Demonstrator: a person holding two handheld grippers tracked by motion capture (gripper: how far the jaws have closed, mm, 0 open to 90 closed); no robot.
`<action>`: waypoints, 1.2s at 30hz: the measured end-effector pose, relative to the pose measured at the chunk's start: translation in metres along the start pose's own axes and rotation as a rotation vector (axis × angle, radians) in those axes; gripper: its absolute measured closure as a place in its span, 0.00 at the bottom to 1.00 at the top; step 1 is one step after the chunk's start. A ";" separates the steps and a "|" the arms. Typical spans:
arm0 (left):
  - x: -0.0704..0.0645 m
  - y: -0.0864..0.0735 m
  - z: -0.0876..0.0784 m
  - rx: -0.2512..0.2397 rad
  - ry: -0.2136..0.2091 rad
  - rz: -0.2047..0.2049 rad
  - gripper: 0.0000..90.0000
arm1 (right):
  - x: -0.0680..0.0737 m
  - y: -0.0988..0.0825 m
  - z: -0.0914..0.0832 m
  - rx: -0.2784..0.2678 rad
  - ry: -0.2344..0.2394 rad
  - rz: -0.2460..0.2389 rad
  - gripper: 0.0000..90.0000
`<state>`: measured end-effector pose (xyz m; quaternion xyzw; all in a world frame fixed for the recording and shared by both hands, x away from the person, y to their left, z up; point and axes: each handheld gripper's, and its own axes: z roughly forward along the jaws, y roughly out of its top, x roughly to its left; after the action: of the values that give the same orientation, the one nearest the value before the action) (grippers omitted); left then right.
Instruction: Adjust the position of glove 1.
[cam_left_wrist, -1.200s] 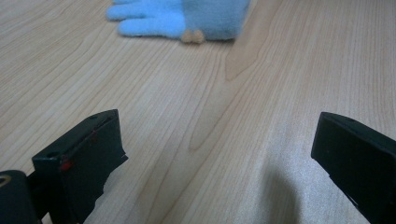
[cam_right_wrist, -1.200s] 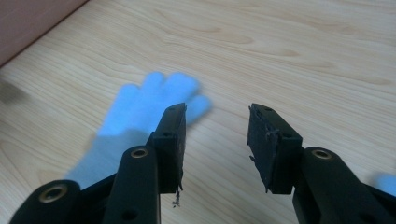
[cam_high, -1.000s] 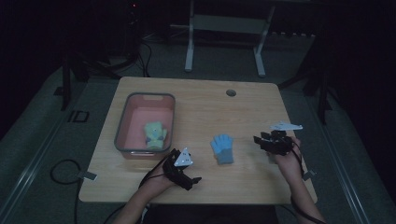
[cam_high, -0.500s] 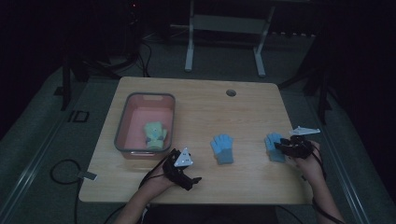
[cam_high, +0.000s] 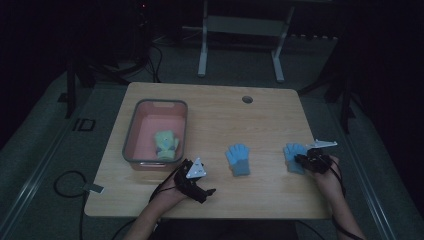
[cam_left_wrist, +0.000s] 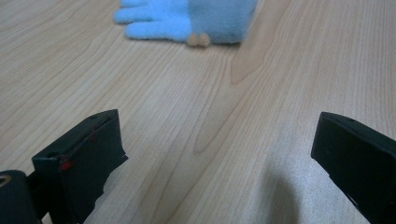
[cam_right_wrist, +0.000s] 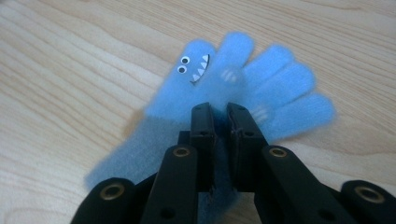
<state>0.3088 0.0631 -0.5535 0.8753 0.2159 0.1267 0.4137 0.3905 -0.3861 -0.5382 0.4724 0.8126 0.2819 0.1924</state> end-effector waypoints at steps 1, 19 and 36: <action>0.000 0.000 0.000 0.001 0.001 0.002 0.02 | 0.000 0.001 -0.001 0.000 0.000 0.006 0.93; 0.000 0.000 0.000 0.004 0.000 0.006 0.02 | 0.068 0.058 -0.034 -0.150 0.175 -0.016 0.95; -0.001 0.000 0.001 -0.001 -0.002 0.014 0.02 | 0.082 0.038 0.018 -0.012 0.197 -0.034 0.93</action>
<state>0.3083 0.0625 -0.5542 0.8769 0.2091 0.1288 0.4133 0.3870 -0.2945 -0.5313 0.4273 0.8339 0.3283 0.1191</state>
